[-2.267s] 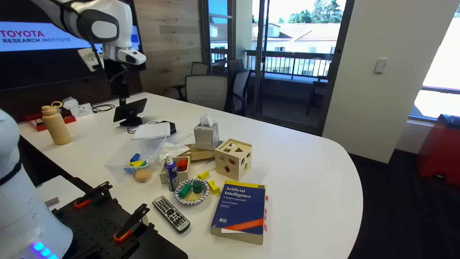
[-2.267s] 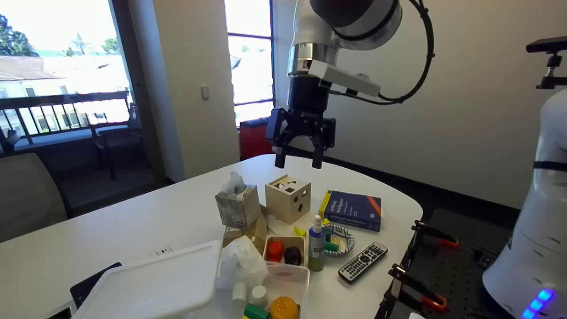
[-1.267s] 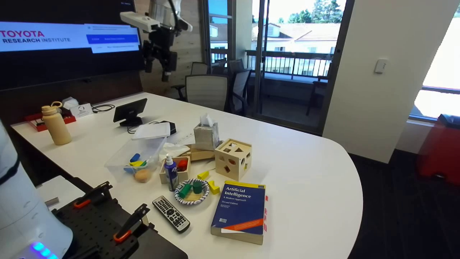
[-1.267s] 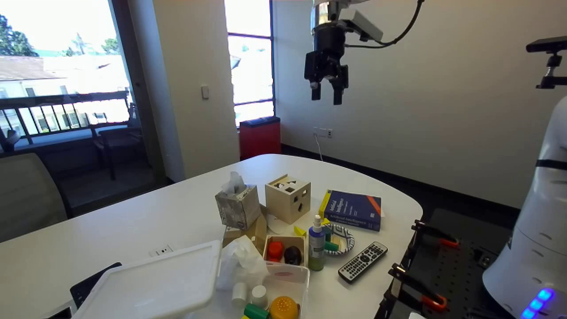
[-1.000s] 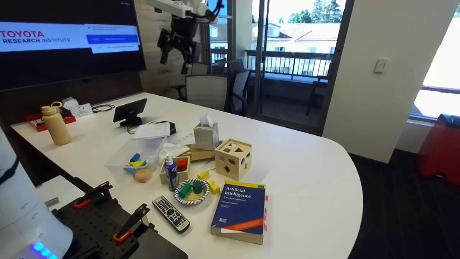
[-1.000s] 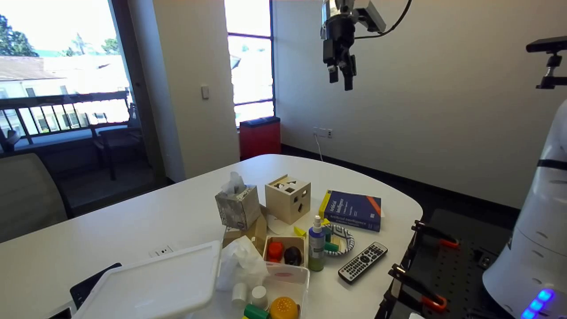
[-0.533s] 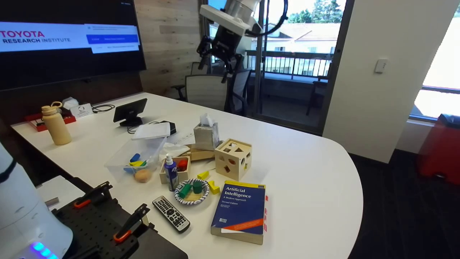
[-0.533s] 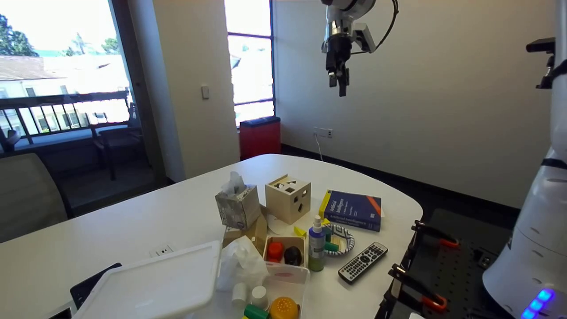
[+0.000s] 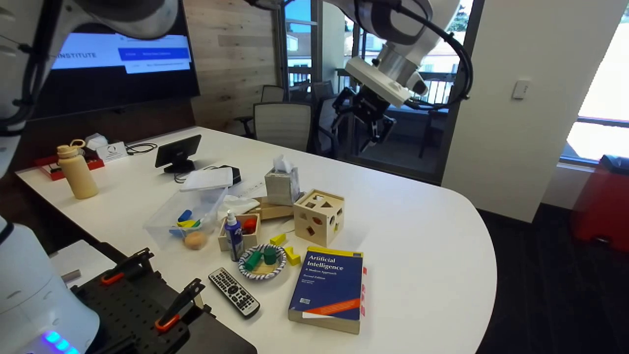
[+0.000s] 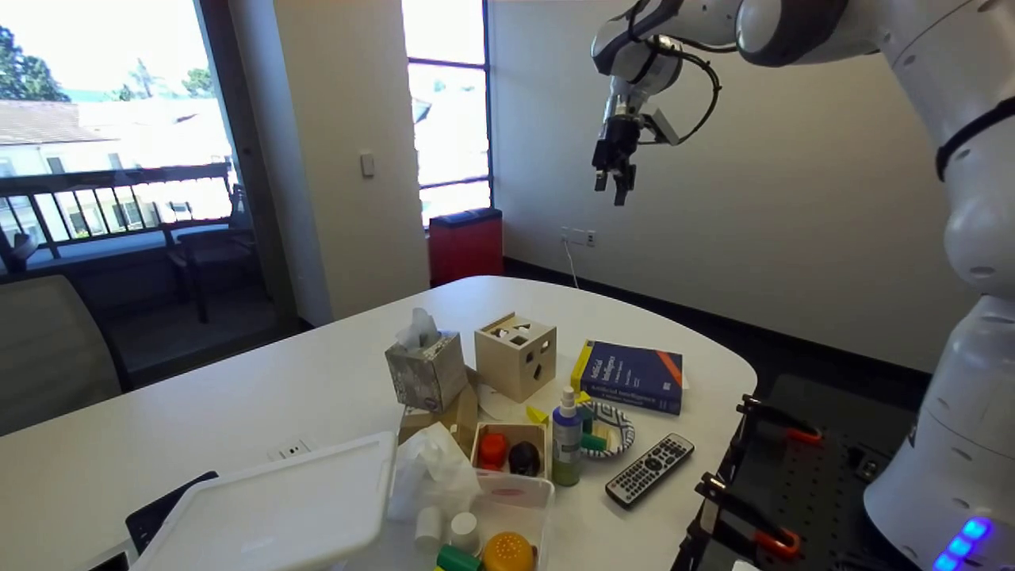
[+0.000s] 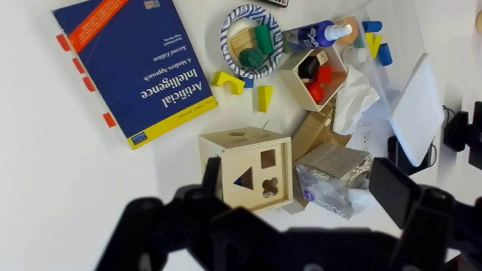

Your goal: Push the book to the left and open it.

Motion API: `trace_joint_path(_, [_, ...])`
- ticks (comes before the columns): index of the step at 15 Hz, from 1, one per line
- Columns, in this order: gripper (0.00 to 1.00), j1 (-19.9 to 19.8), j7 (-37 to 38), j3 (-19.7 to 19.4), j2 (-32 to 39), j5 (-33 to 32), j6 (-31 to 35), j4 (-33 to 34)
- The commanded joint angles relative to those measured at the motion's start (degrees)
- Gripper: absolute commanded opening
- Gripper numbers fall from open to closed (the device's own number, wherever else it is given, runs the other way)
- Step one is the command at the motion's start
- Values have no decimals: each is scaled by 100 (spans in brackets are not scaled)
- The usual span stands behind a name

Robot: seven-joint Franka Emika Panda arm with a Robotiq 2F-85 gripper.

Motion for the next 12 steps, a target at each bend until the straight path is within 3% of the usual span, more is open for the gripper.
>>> trace_joint_path(1, [100, -370, 253, -10, 1172, 58, -187, 1393])
trace_joint_path(10, [100, -997, 603, 26, 3533, -12, -364, 3393])
trace_joint_path(11, [100, -1161, 679, 476, 3559, -430, -194, 3253])
trace_joint_path(12, [100, -1205, 707, 547, 3755, -533, -225, 3388])
